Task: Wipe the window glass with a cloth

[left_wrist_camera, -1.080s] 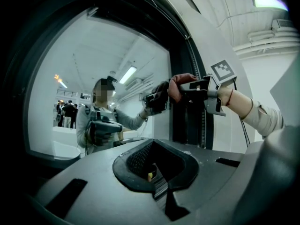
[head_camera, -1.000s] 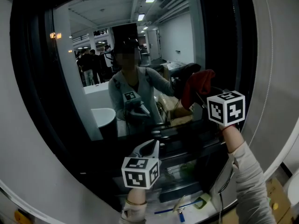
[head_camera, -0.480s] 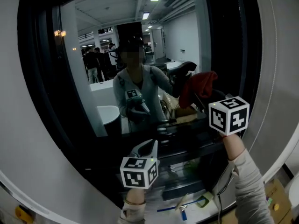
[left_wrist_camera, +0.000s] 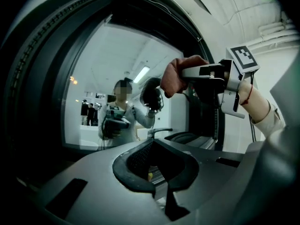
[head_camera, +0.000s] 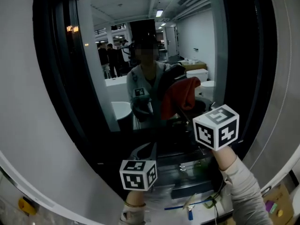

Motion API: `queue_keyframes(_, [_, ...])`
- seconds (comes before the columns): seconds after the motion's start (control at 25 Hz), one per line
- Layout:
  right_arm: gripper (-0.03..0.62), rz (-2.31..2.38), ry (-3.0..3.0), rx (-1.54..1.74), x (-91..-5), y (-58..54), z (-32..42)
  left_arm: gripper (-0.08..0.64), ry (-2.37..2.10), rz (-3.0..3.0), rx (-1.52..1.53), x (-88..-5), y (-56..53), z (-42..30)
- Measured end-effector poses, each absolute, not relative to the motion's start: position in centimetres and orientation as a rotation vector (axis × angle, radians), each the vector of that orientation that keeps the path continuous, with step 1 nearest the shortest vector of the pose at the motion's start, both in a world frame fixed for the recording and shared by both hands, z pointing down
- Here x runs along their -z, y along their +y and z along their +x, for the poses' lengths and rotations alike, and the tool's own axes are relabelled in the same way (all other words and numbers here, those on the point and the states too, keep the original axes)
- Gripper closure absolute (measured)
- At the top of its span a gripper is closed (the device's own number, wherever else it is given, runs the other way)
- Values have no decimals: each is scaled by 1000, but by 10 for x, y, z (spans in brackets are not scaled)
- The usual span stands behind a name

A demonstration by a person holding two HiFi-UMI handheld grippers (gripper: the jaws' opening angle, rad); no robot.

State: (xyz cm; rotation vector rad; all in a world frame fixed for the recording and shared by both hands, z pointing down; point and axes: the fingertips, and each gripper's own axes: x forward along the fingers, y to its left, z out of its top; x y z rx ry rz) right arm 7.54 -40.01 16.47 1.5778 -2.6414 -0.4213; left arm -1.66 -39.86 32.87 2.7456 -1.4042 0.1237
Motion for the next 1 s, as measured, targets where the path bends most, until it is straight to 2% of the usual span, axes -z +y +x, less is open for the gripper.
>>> queue_keyframes(0.64, [549, 1152, -2773, 380, -221, -426, -106, 555, -1625, 2550, -112, -347, -410, -120])
queue_keyframes(1.0, [549, 1089, -2736, 303, -252, -453, -142, 557, -1685, 2497, -100, -350, -418, -146])
